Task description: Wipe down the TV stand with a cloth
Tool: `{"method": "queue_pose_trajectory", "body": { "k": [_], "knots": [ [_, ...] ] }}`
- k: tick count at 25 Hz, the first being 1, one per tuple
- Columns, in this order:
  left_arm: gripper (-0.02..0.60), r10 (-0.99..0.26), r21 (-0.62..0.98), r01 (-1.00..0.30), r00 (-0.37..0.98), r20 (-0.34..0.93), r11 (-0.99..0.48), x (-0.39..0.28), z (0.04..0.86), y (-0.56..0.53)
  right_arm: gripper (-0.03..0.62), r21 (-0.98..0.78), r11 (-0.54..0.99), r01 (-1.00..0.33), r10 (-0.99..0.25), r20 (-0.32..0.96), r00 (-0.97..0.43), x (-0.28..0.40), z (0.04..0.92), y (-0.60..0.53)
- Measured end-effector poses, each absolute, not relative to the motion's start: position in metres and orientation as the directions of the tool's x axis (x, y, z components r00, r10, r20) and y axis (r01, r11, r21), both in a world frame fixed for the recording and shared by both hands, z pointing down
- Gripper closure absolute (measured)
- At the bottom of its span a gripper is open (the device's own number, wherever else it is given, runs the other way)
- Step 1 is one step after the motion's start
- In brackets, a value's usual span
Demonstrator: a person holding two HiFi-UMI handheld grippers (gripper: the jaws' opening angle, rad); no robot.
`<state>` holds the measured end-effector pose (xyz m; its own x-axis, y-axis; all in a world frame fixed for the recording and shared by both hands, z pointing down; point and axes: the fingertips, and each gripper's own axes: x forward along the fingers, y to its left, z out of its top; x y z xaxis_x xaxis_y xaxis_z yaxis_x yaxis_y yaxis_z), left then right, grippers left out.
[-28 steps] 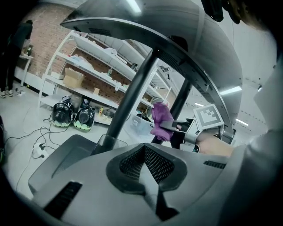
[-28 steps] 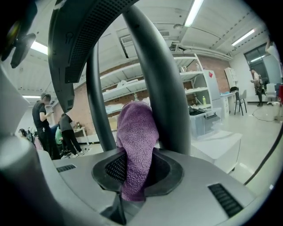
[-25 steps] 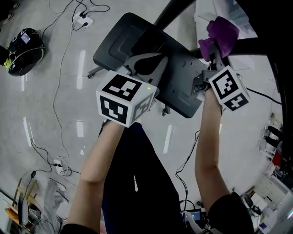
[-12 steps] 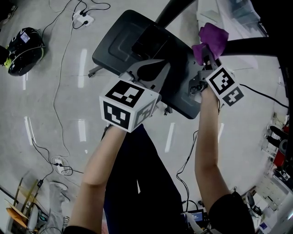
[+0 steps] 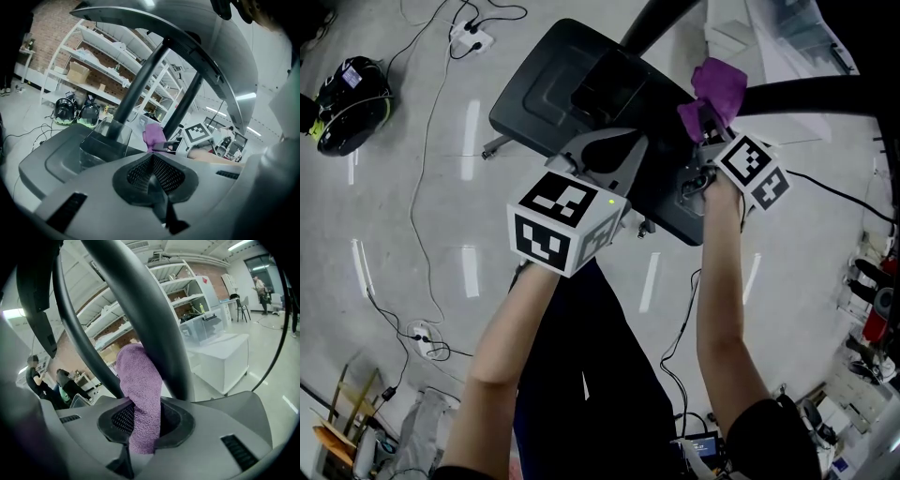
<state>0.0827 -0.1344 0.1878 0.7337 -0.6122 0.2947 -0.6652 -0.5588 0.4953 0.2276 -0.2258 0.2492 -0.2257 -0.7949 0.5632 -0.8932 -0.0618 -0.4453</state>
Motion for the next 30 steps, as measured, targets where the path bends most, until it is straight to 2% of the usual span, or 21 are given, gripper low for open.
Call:
{"method": "queue_pose_trajectory", "body": {
  "k": [10, 21, 30],
  "knots": [
    [0.575, -0.616, 0.499, -0.665, 0.732, 0.290, -0.555, 0.078, 0.185, -0.134, 0.505, -0.481, -0.080, -0.873, -0.787, 0.568, -0.241, 0.218, 0.251, -0.221],
    [0.575, -0.582, 0.471, -0.636, 0.764, 0.277, -0.610, 0.086, 0.155, -0.124, 0.505, -0.255, 0.060, -0.965, -0.868, 0.464, -0.177, 0.213, 0.160, -0.186],
    [0.575, -0.535, 0.436, -0.571, 0.817, 0.216, -0.696, 0.117, 0.102, -0.124, 0.505, -0.158, 0.051, -0.986, -0.924, 0.366, -0.107, 0.239, 0.084, -0.165]
  ]
}}
